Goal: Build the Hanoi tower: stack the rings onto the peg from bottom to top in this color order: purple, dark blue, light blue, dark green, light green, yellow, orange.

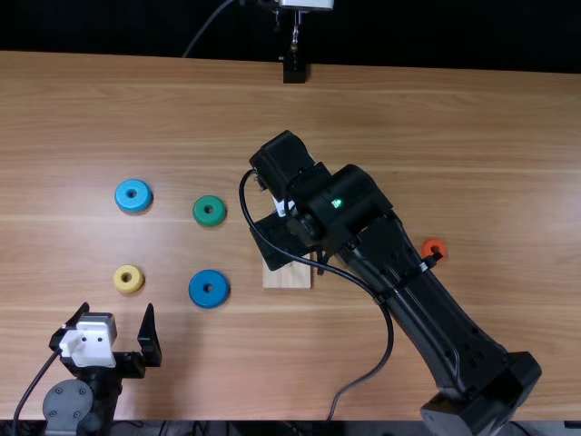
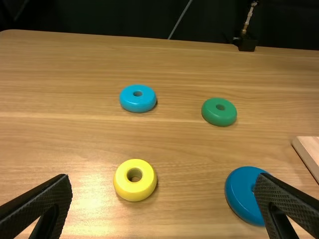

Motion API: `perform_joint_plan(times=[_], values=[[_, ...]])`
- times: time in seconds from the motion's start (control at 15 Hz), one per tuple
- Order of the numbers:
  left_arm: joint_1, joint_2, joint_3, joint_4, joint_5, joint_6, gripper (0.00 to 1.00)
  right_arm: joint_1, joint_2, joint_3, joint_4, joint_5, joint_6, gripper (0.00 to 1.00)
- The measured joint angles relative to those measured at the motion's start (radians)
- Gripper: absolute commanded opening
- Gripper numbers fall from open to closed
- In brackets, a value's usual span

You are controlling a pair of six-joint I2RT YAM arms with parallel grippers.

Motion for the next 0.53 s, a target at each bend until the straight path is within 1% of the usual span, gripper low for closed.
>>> perform_joint_plan(times=[0.33, 0.53], values=[[0.000, 0.000, 0.000, 0.001, 0.000, 0.000, 1.00, -0.002, 0.026, 0.000, 0.001, 0.000, -0.001, 0.11], [0.000, 0.000, 0.000, 0.000, 0.001, 0.001, 1.00, -0.021, 0.037, 0.000, 0.019, 0.000, -0.003, 0.11]])
